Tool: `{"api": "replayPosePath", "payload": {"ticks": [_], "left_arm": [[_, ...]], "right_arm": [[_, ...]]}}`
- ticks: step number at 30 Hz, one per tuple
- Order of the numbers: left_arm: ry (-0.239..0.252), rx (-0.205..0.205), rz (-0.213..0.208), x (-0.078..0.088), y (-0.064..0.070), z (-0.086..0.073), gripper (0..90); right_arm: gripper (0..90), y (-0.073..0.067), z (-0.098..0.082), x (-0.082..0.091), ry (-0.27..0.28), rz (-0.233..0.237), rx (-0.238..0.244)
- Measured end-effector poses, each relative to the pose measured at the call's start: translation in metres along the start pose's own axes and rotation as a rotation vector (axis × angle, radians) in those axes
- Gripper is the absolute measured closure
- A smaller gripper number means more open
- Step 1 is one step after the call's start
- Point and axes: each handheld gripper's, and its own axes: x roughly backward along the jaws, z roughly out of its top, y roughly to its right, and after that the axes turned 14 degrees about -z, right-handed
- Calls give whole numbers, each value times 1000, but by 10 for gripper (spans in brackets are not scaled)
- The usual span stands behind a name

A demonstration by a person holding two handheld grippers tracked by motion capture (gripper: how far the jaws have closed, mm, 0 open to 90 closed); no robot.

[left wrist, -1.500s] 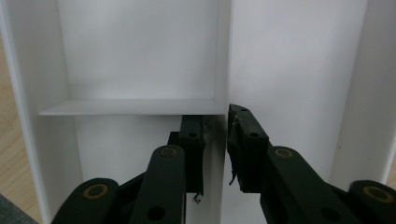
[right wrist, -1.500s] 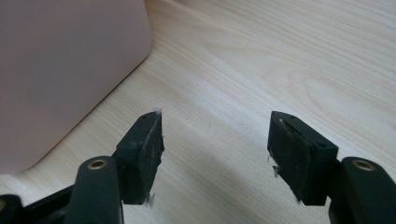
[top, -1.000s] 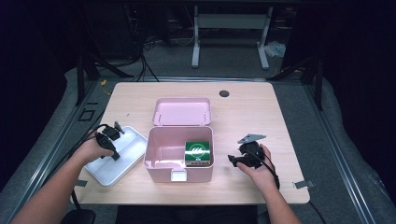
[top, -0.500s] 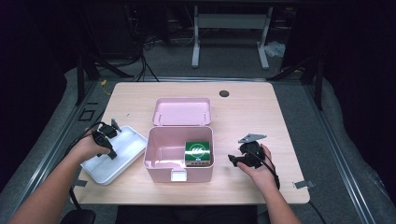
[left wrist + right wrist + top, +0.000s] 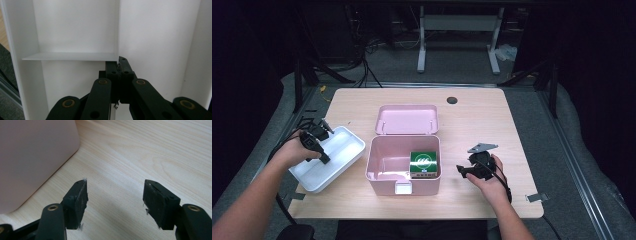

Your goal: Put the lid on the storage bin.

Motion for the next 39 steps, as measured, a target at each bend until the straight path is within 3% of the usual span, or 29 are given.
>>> {"api": "replayPosePath", "payload": {"ticks": [12,21,23,28,36,39], "left_arm": [[33,13,13,38,17,2,891],[43,-18,37,61,32,9,891],[37,-44,43,66,37,12,891],[-1,-186,78,73,56,23,891],[-33,-339,66,67,90,46,891],[-51,-373,63,62,103,55,891]], "right_arm": [[360,1,0,0,1,1,-7],[361,1,0,0,2,0,-7],[361,1,0,0,1,-4,-7],[366,1,0,0,2,0,-6],[369,1,0,0,3,1,-5],[371,1,1,-1,5,-3,0]]}}
